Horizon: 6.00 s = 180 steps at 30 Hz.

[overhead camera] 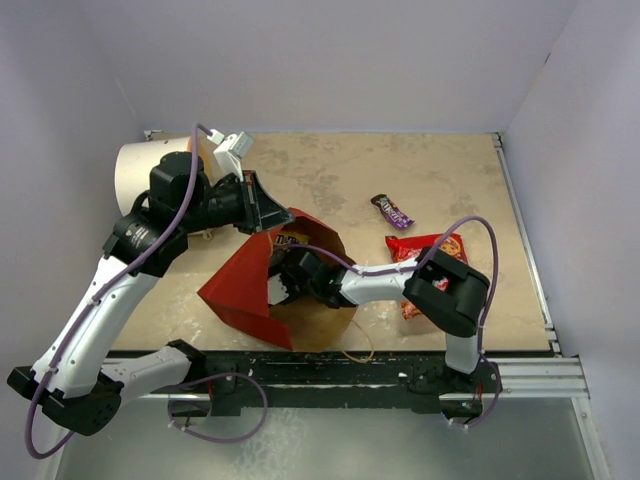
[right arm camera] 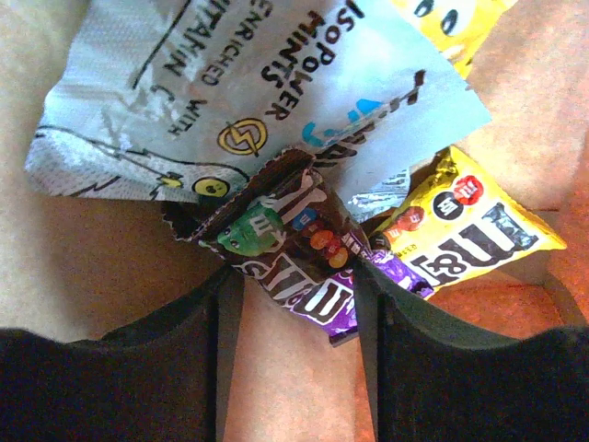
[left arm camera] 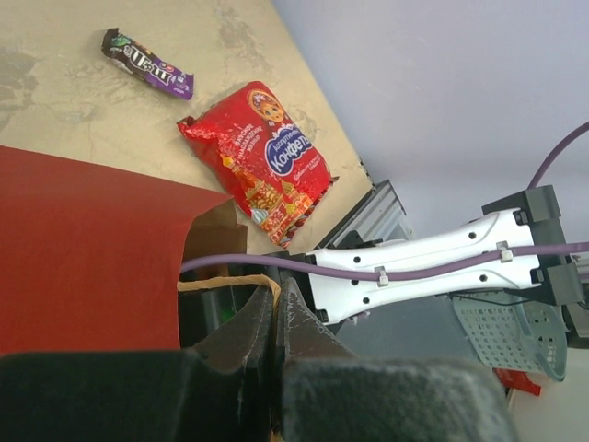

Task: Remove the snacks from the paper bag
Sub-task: Take out the snack from the paper bag, then place the snack at the center of the board, then adjust the paper bag at the center of the board.

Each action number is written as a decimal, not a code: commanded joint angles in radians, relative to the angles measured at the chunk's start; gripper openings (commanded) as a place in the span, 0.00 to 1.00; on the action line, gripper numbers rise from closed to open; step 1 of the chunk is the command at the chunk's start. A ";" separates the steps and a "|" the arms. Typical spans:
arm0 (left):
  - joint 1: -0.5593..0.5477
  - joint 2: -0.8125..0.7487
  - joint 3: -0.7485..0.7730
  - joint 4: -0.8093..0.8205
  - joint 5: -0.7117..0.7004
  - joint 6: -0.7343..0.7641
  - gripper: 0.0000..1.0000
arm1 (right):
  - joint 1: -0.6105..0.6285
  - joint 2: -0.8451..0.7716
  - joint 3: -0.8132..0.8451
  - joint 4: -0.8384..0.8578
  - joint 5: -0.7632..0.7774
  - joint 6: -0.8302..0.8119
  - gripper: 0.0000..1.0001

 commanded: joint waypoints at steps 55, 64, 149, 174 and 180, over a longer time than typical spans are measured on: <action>-0.005 0.058 -0.036 0.126 -0.224 0.065 0.00 | -0.221 -0.867 -0.120 0.252 0.610 0.814 0.00; -0.005 0.062 -0.010 0.086 -0.215 0.069 0.00 | -0.615 -0.342 0.373 -0.362 0.419 1.178 0.00; -0.013 0.208 0.113 -0.055 -0.051 0.239 0.00 | -0.650 -0.264 0.205 -0.335 -0.466 1.277 0.62; -0.014 0.568 0.462 -0.104 -0.033 0.441 0.00 | -0.584 -0.658 -0.245 -0.246 -0.481 1.288 0.63; -0.014 0.369 0.222 -0.104 -0.015 0.404 0.00 | -0.599 -0.691 -0.258 -0.294 -0.309 1.356 0.67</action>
